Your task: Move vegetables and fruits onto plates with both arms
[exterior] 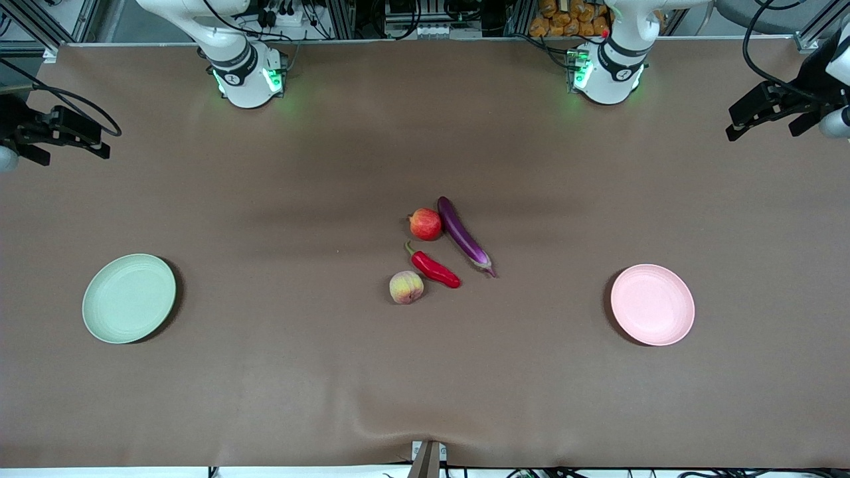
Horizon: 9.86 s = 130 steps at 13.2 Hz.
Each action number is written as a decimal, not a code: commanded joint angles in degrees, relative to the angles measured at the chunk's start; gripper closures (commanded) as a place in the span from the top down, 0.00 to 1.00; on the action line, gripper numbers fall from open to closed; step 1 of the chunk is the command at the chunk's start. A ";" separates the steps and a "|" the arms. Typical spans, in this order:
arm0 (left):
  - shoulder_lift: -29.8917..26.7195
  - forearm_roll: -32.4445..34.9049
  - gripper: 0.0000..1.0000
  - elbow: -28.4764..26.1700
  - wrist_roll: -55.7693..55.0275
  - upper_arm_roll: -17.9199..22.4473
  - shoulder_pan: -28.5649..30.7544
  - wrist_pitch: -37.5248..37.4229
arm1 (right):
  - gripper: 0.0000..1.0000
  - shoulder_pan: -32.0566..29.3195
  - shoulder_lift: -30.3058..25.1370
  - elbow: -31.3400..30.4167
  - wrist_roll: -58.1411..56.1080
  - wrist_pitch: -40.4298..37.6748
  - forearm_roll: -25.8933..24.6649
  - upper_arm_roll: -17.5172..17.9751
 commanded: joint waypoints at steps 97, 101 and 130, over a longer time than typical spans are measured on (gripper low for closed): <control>49.45 42.24 0.00 -7.44 -19.26 -35.85 36.90 44.74 | 0.00 30.36 48.47 9.83 78.98 49.34 5.96 -0.15; 50.68 42.24 0.00 -7.53 -19.34 -35.85 36.90 46.06 | 0.00 18.86 41.37 12.76 53.65 25.25 6.05 -0.14; 51.21 34.24 1.00 0.97 -89.62 -39.14 2.94 35.95 | 1.00 -17.21 36.33 -2.92 -22.11 29.53 -1.68 -0.23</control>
